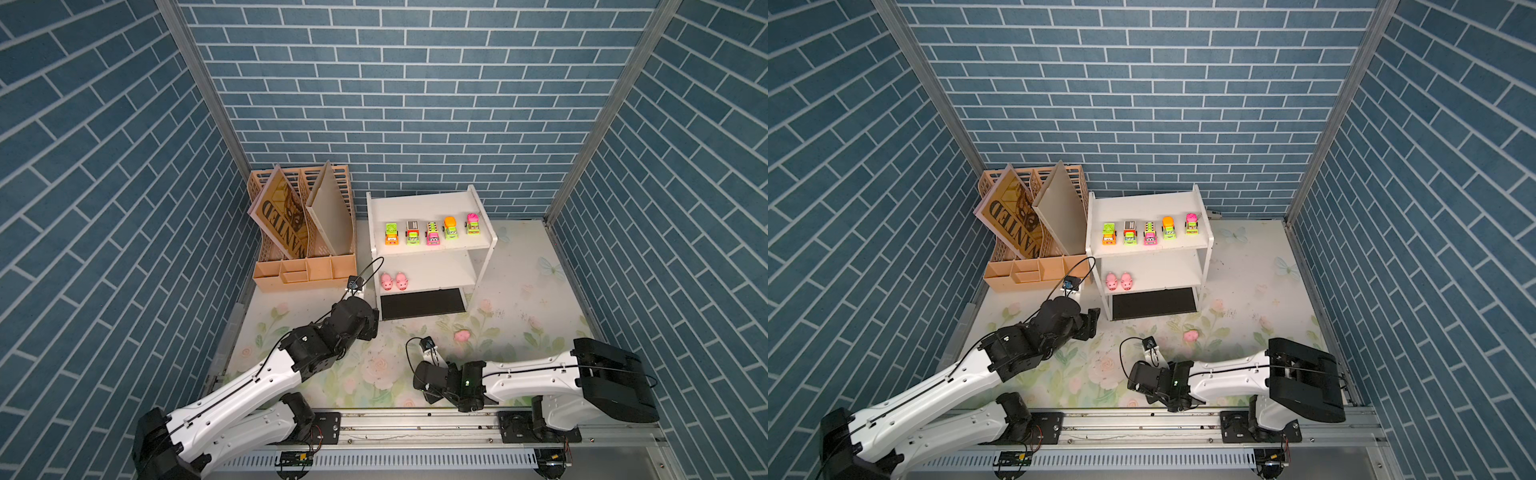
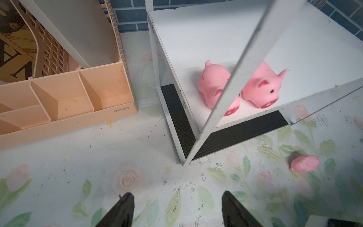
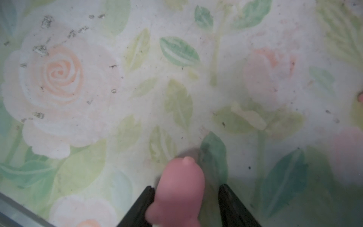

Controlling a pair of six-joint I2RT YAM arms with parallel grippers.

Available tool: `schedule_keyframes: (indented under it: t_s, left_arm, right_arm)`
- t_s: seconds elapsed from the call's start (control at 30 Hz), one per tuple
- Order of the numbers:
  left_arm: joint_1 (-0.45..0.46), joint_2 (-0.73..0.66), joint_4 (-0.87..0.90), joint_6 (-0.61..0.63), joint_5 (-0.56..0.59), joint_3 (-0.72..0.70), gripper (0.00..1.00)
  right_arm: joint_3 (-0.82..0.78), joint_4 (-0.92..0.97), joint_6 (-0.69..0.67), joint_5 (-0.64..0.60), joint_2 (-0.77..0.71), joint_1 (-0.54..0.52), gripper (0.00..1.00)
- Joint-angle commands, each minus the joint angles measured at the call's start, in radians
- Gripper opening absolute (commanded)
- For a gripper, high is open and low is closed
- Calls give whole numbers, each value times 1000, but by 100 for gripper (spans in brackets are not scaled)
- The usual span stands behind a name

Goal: Organize plastic toys on shelves
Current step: Pick up the plastic toy at the center of the board.

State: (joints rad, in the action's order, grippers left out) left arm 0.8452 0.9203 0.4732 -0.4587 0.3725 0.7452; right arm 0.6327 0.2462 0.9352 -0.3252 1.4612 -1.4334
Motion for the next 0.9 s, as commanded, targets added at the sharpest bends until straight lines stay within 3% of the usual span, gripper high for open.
schedule_keyframes:
  t_s: [0.0, 0.43, 0.63, 0.87]
  left_arm:
    - [8, 7, -7, 8, 0, -14, 73]
    - [16, 31, -7, 11, -15, -13, 73]
    - [18, 31, -7, 12, -13, -12, 73]
    - [20, 20, -7, 11, -10, -12, 73]
  right_arm:
    - [-54, 47, 31, 33, -31, -4, 52]
    - [-75, -56, -54, 48, -30, -4, 32]
    - [-19, 28, -45, 2, -88, 4, 31]
    - [71, 96, -112, -16, -180, 118, 31]
